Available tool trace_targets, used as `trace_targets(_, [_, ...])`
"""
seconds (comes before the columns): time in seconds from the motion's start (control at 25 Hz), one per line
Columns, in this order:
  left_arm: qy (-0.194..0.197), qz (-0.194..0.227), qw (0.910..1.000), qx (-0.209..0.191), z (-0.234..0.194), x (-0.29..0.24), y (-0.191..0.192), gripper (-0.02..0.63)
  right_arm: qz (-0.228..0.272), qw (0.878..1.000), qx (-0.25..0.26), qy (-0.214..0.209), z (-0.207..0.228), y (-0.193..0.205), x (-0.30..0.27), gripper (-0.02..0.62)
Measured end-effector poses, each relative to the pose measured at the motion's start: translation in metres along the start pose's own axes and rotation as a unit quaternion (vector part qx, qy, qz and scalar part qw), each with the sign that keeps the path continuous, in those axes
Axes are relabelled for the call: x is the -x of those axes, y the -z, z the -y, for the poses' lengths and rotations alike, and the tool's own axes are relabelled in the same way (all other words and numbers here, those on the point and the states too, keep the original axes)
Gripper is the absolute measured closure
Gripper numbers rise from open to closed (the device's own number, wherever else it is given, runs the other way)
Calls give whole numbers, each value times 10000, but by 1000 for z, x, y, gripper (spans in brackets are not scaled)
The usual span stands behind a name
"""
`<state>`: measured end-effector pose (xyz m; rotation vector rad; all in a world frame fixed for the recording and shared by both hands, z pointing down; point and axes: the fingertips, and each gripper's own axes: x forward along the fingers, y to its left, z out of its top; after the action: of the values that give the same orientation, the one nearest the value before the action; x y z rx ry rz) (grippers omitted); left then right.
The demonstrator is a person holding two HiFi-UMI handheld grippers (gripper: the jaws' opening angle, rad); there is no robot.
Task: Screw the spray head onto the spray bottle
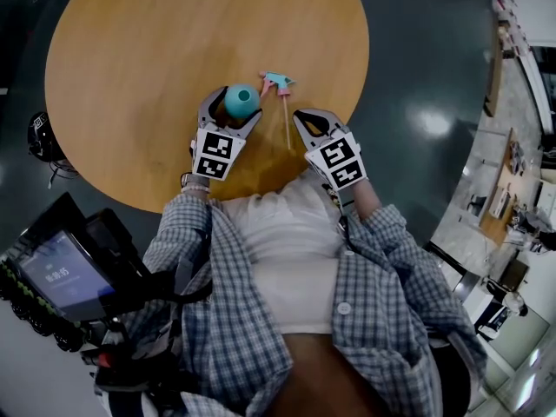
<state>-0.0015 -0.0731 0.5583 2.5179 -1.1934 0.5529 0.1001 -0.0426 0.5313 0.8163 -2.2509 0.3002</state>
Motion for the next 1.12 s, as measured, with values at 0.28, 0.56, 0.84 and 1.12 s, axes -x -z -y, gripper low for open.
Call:
trace_targets(0.28, [7, -15, 10000, 3, 5, -2, 0, 206, -409, 9962, 683, -363, 25, -20, -19, 598])
trace_targets(0.56, [46, -34, 10000, 68, 10, -6, 8, 207, -650, 9901, 920, -834, 35, -31, -48, 492])
trace_targets(0.84, [74, -30, 9999, 75, 16, -3, 8, 206, -1291, 9763, 973, -1437, 36, -22, -75, 417])
trace_targets(1.12, [81, -61, 9999, 104, 18, 0, 8, 206, -1921, 9547, 1244, -1900, 32, -16, -95, 417])
